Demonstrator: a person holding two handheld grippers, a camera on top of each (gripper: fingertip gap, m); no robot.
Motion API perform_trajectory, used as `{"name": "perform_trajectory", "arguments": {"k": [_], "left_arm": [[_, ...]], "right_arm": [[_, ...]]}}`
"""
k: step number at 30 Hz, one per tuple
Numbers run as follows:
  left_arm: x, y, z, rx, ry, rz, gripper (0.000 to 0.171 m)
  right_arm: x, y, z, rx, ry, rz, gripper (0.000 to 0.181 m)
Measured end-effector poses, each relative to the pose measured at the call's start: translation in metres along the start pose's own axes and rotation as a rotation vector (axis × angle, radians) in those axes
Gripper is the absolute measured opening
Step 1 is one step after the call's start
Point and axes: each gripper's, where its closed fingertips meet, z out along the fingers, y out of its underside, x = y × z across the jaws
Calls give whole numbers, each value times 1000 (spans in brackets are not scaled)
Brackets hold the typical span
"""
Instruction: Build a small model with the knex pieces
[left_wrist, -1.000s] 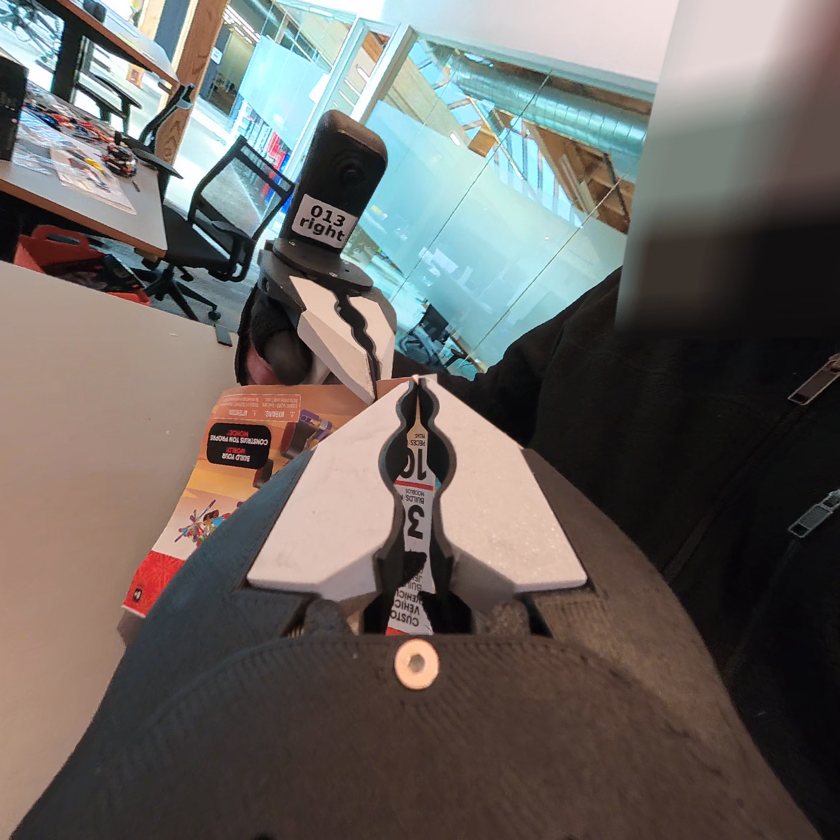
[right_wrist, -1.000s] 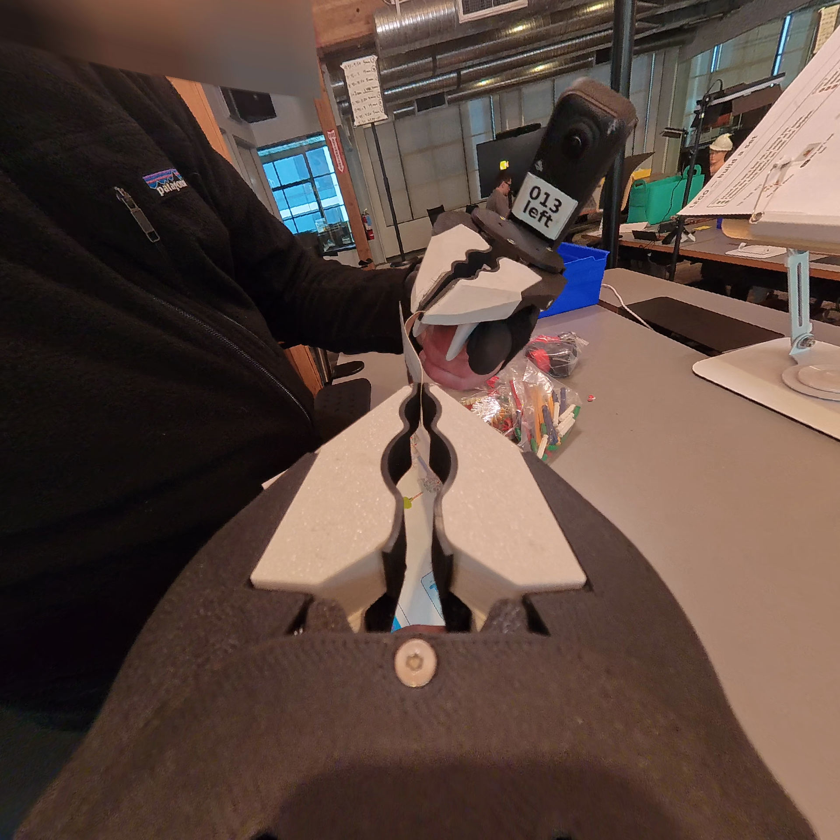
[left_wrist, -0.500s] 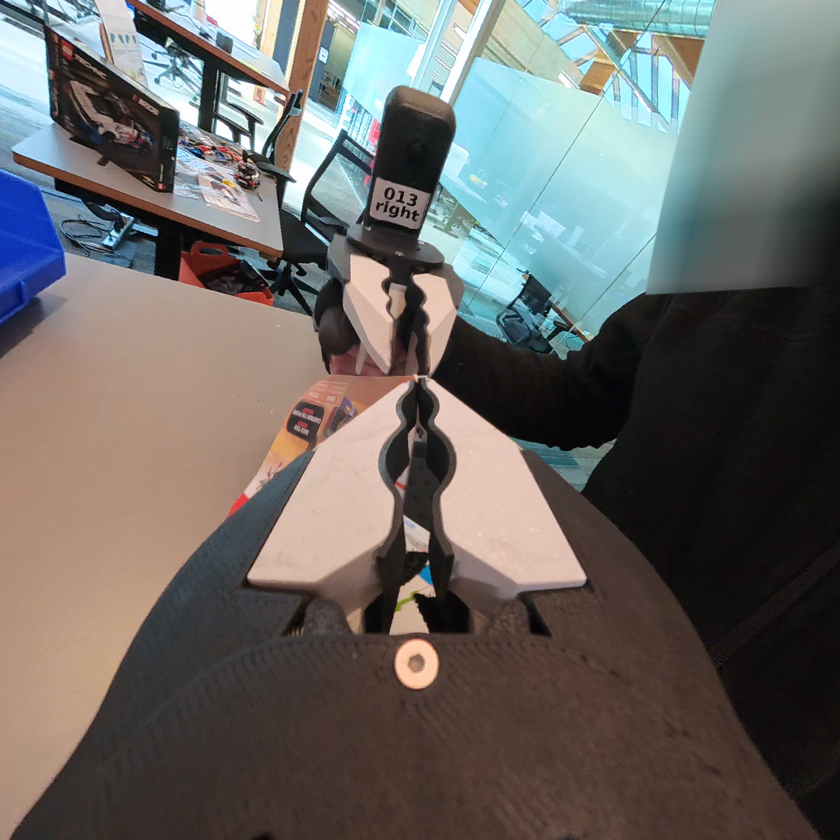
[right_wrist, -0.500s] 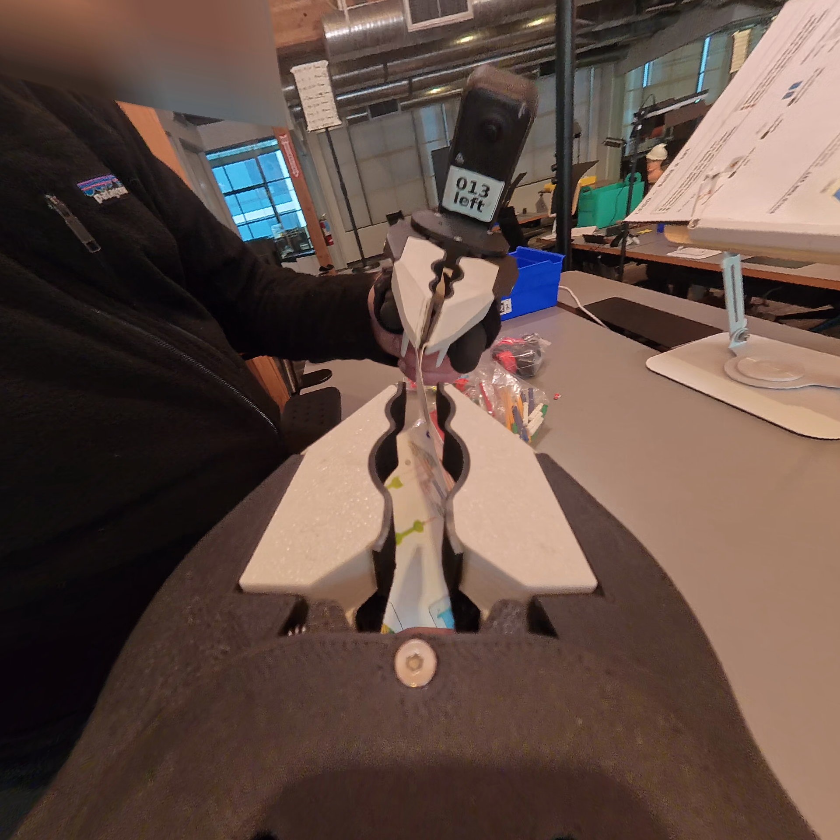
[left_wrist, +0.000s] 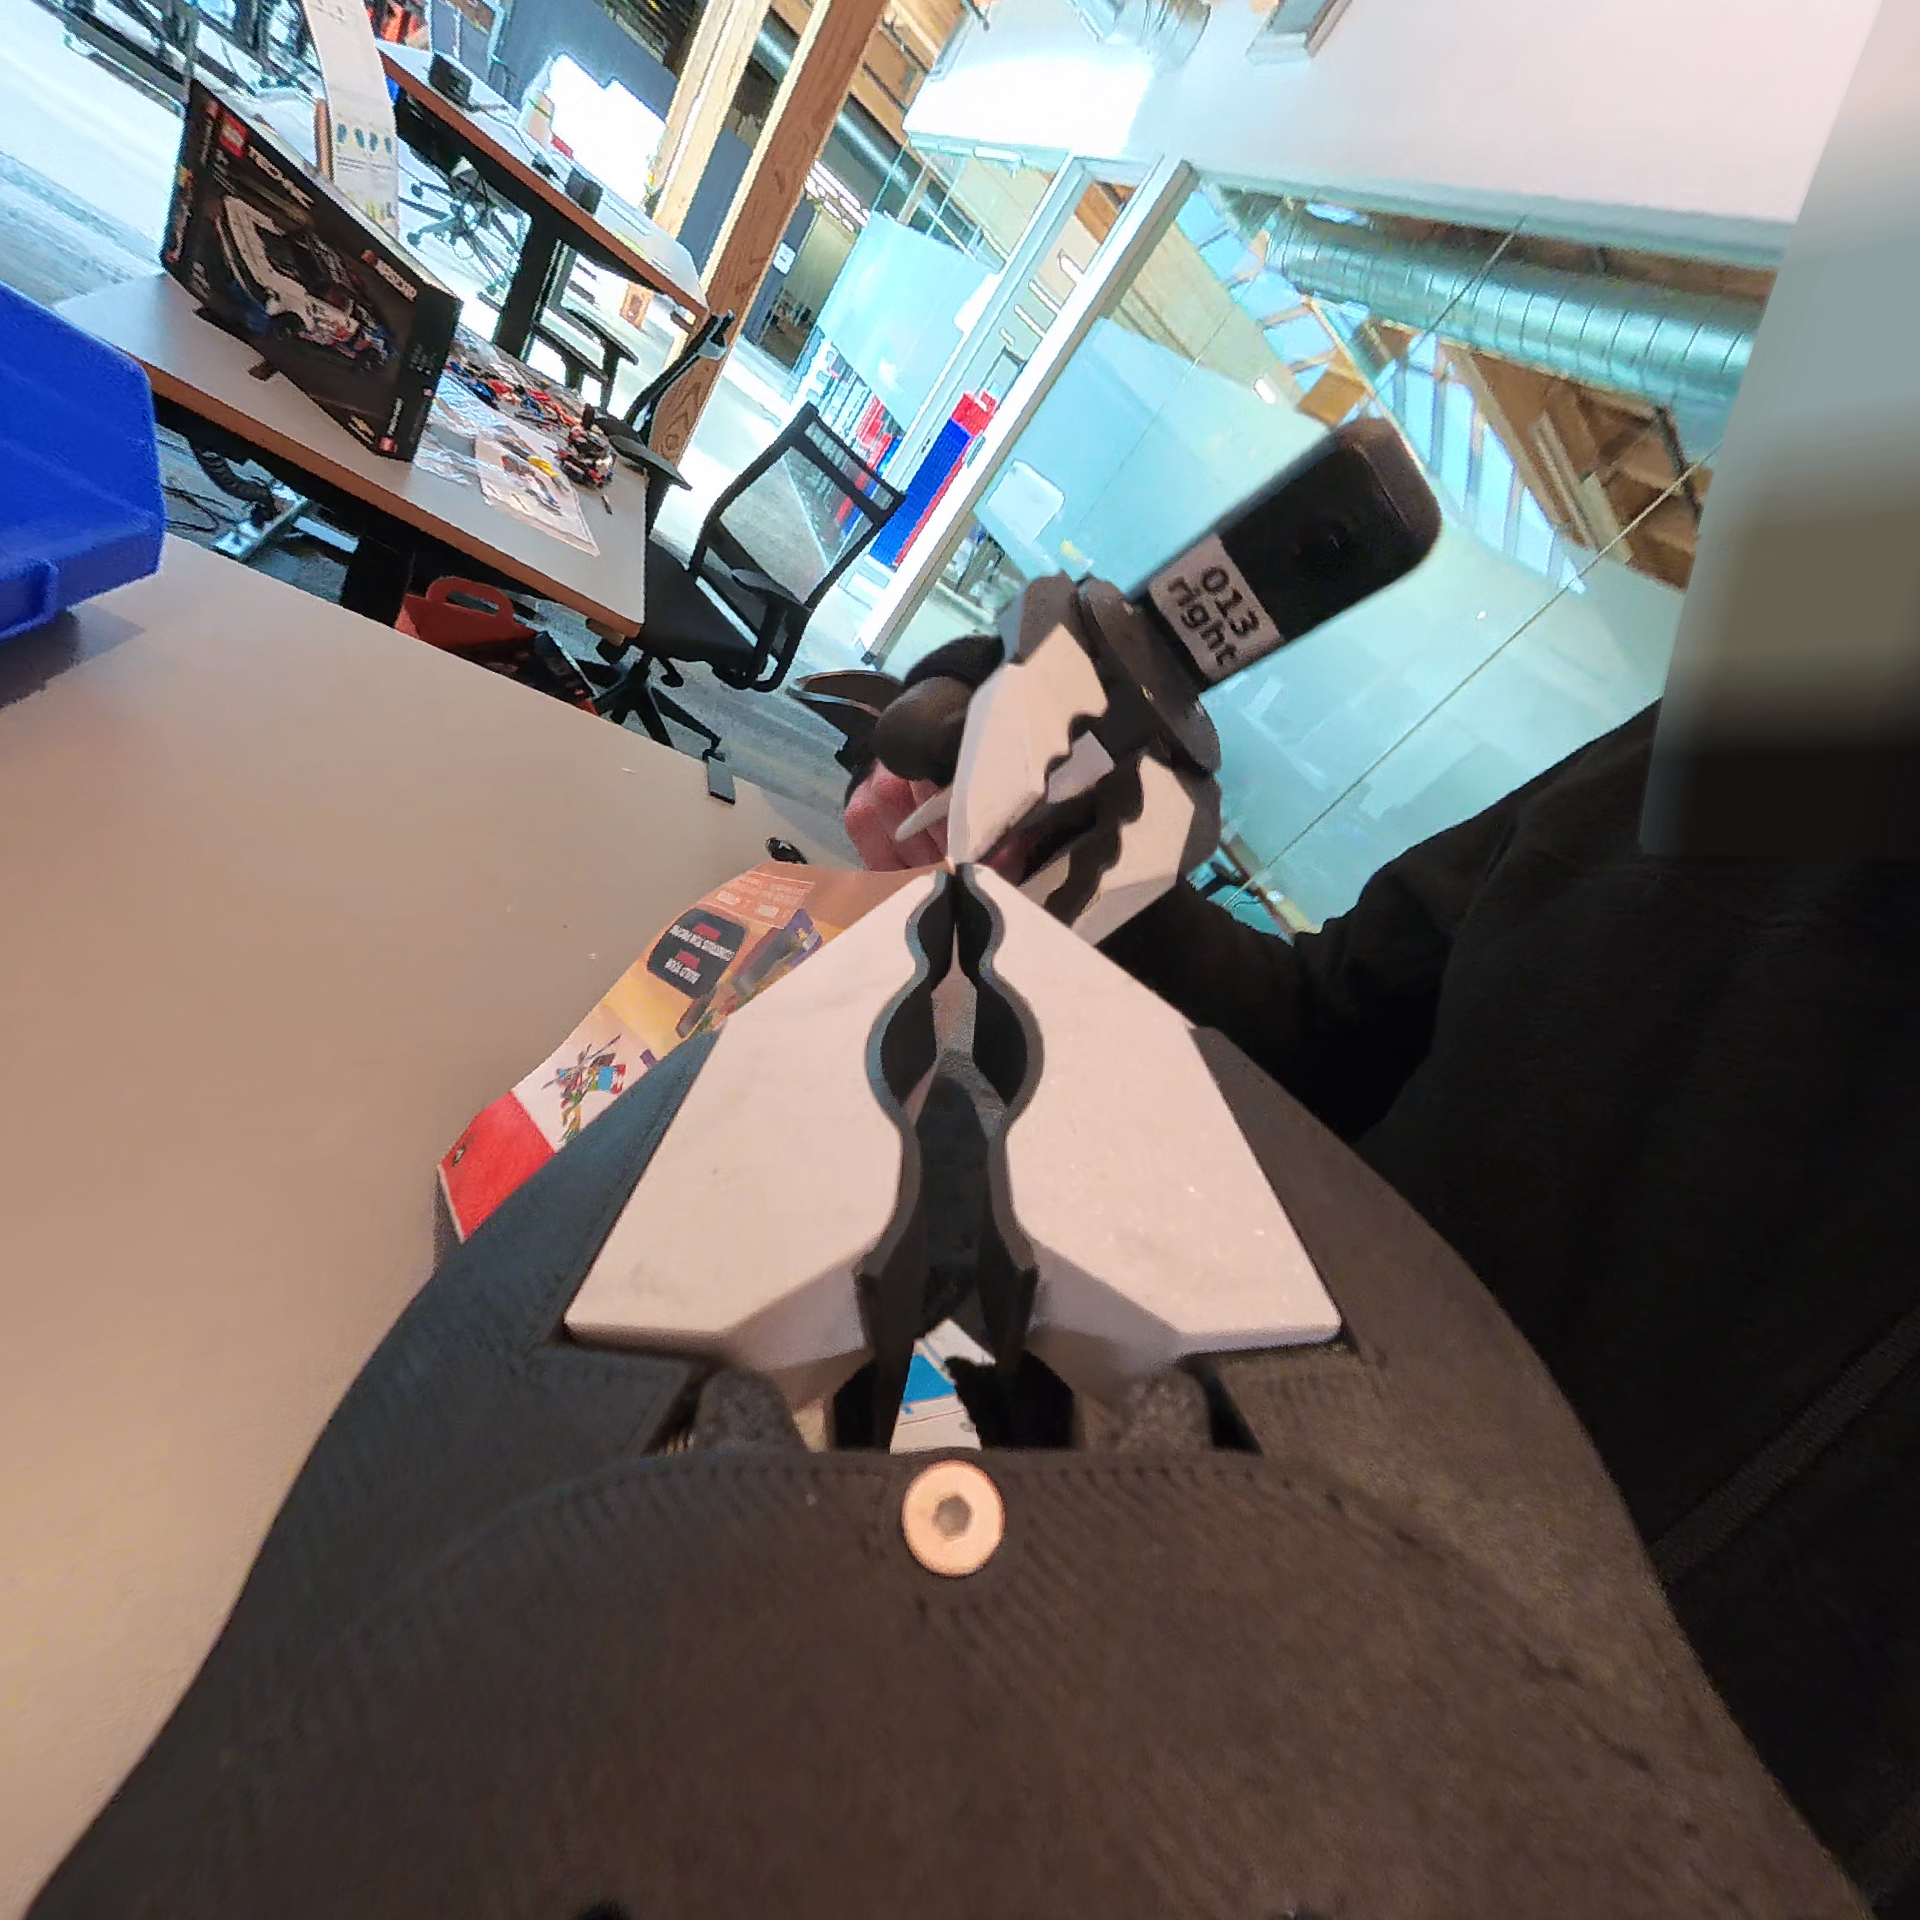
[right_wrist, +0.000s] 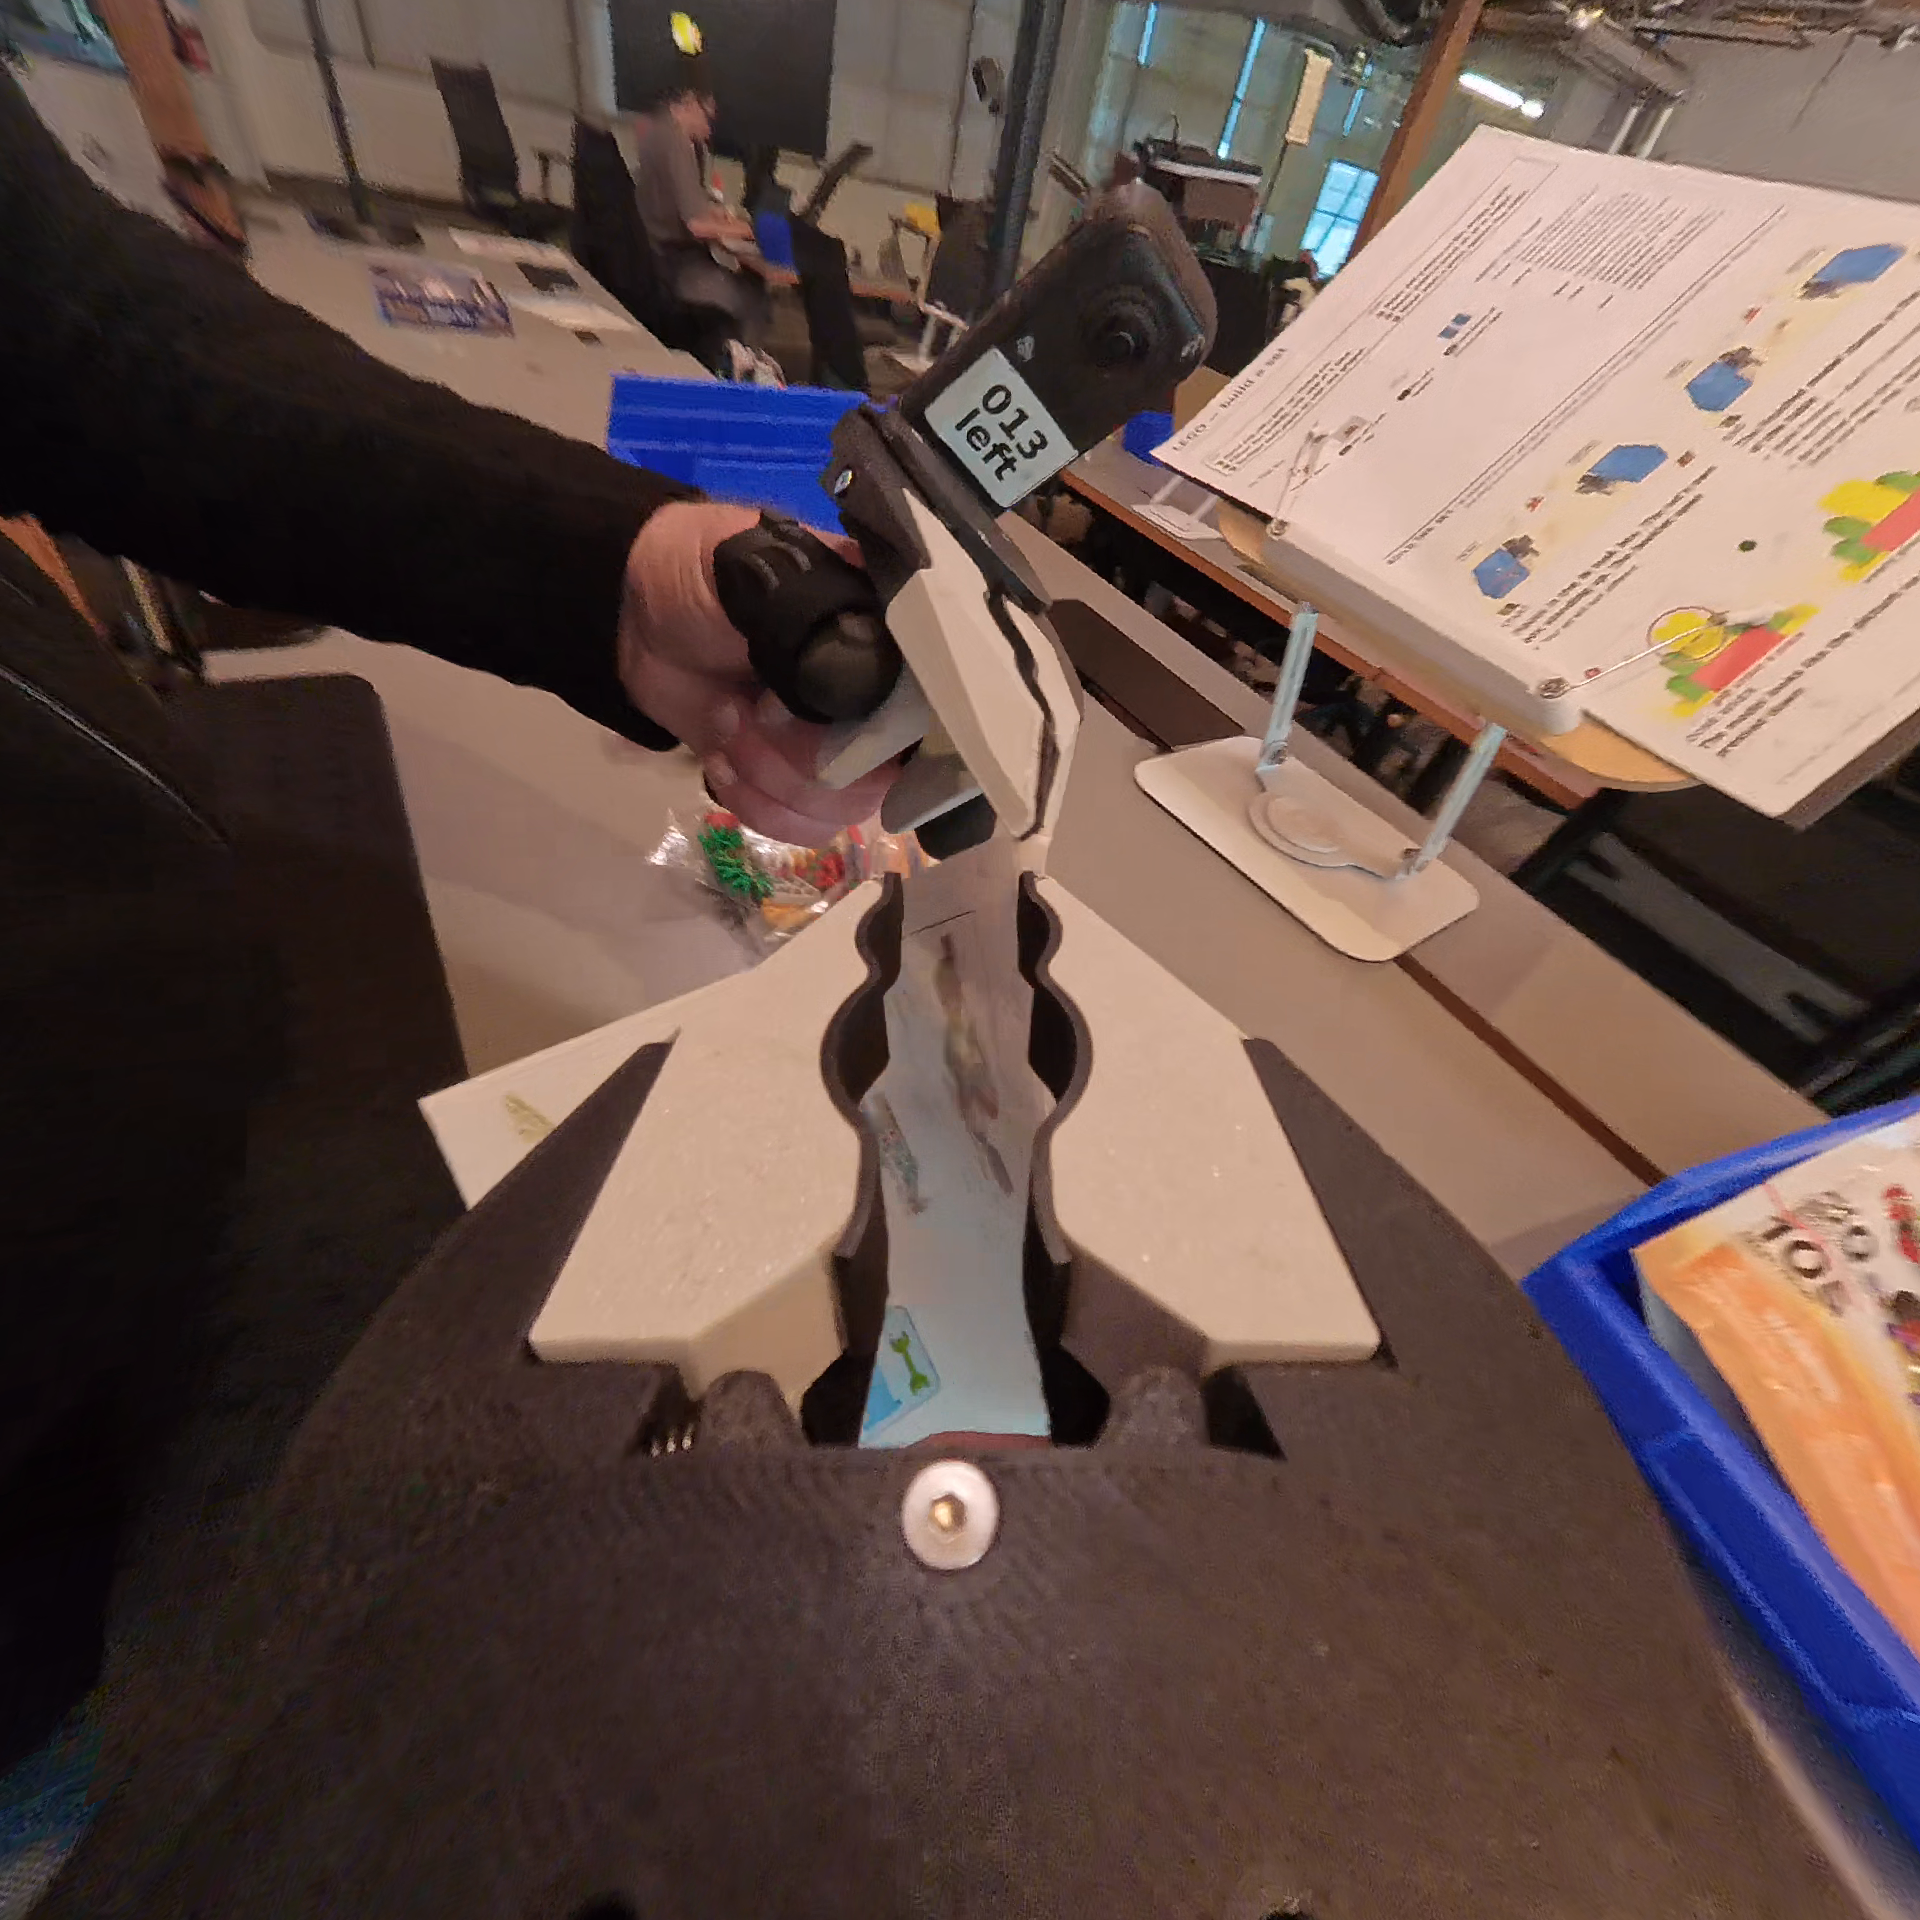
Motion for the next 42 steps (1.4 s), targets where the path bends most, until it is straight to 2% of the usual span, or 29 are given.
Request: {"name": "perform_trajectory", "arguments": {"k": [5, 7, 8, 11, 16, 19, 22, 27, 31, 36, 42], "left_arm": [[0, -2, 3, 27, 26, -63, 0], [-1, -3, 3, 40, 28, -78, 0], [-2, -3, 2, 44, 22, -79, 0], [-7, -6, -1, 63, 1, -84, 0], [-19, -13, -12, 106, -48, -90, 0], [-35, -13, -21, 125, -105, -94, 0], [-53, -7, -32, 158, -148, -147, 0], [-65, 5, -37, 146, -171, -165, 0], [-63, 8, -35, 138, -157, -162, 0], [-56, 3, -39, 164, -144, -139, 0], [-46, -9, -36, 206, -156, -106, 0]], "right_arm": [[4, -4, 3, -47, 108, -137, 17], [6, 1, 3, -85, 118, -164, 8], [2, 4, 4, -96, 97, -168, 0], [-13, 10, 4, -111, -2, -119, 0], [-42, 54, 11, -289, -177, -36, 0], [-51, 69, 16, -321, -201, 2, 0], [-34, 72, 18, -271, -129, 105, 2], [-6, 110, 26, -352, 17, 195, 10], [7, 101, 21, -273, 72, 245, 13], [38, 100, 3, -228, 182, 324, 35], [41, 79, 0, -160, 256, 449, 49]]}}
